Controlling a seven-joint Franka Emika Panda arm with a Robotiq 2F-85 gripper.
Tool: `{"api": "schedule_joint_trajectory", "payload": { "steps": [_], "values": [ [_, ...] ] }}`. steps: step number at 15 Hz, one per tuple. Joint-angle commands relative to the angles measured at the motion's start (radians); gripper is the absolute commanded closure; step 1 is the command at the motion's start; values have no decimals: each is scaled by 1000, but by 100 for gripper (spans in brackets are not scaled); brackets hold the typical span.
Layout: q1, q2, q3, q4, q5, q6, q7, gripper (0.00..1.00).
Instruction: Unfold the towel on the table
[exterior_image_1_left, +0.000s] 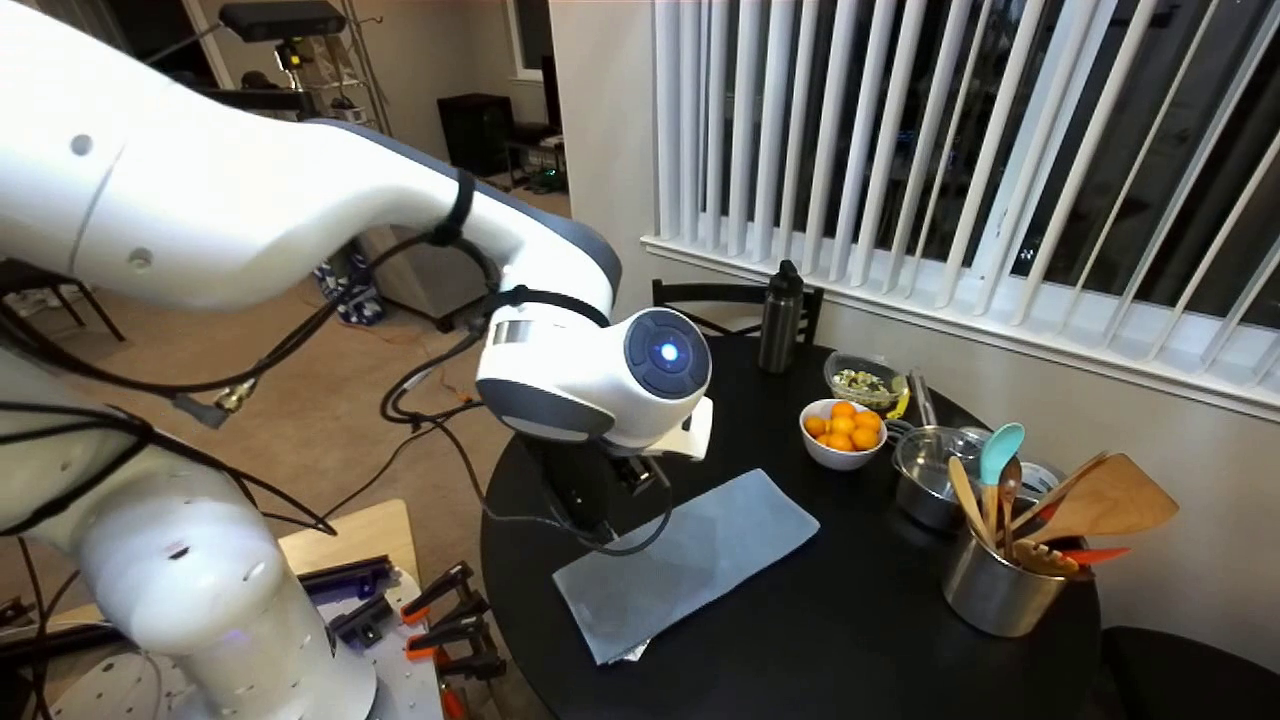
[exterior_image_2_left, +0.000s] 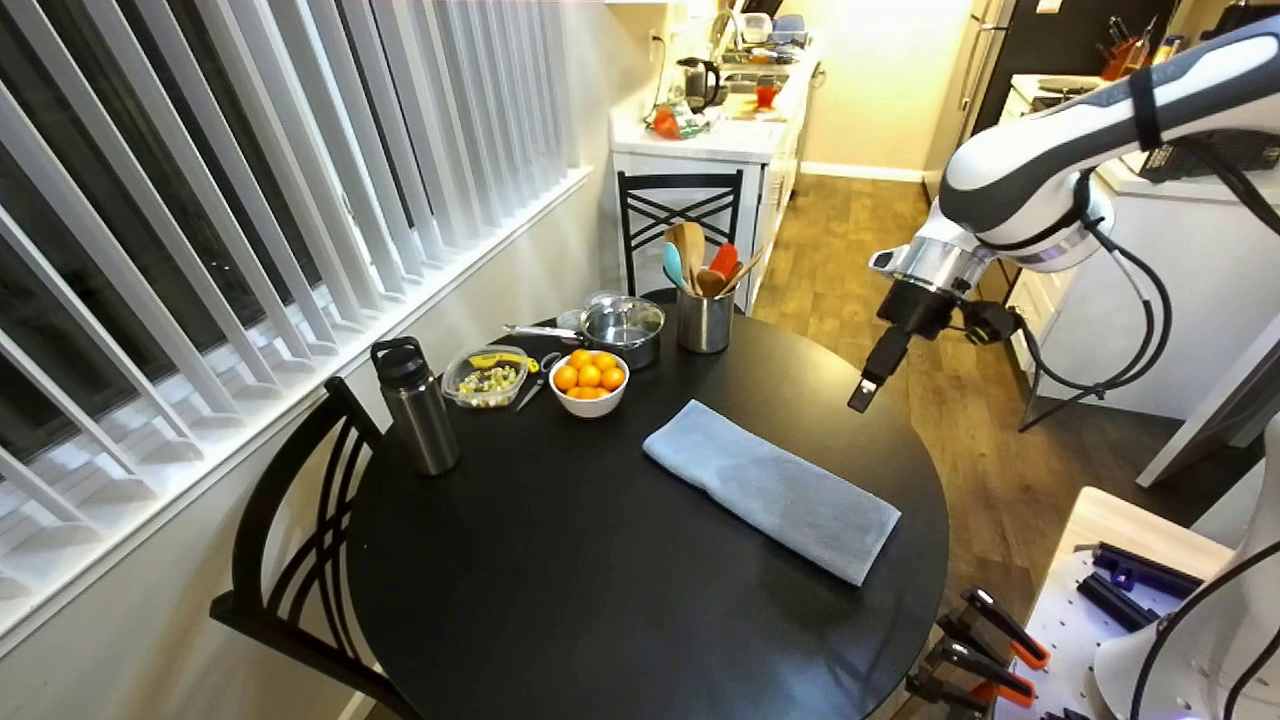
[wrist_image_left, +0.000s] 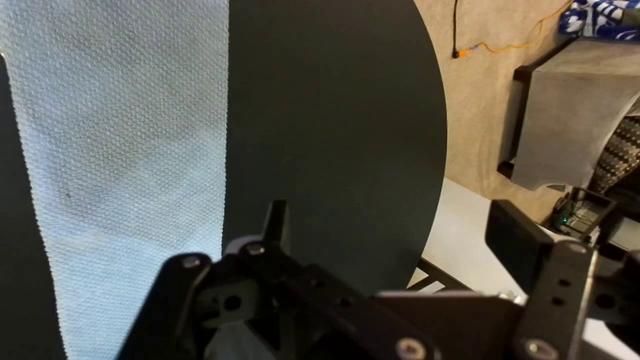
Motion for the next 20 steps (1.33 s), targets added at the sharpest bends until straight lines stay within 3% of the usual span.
{"api": "schedule_joint_trajectory", "payload": {
  "steps": [1,7,9,12,13,14,16,20],
  "values": [
    [-137,62,135,23,68,-35,-55,0],
    [-166,102,175,42,88,-19,-64,0],
    [-263,183,208,87,143,-43,-116,0],
    [-366,366,244,172,254,-93,-297,0],
    [-290,420,165,201,260,-106,-356,0],
    [-423,477,296,232,277,-127,-398,0],
    [-473,592,370,312,274,-138,-458,0],
    [-557,746,499,451,233,-70,-418,0]
  ]
}}
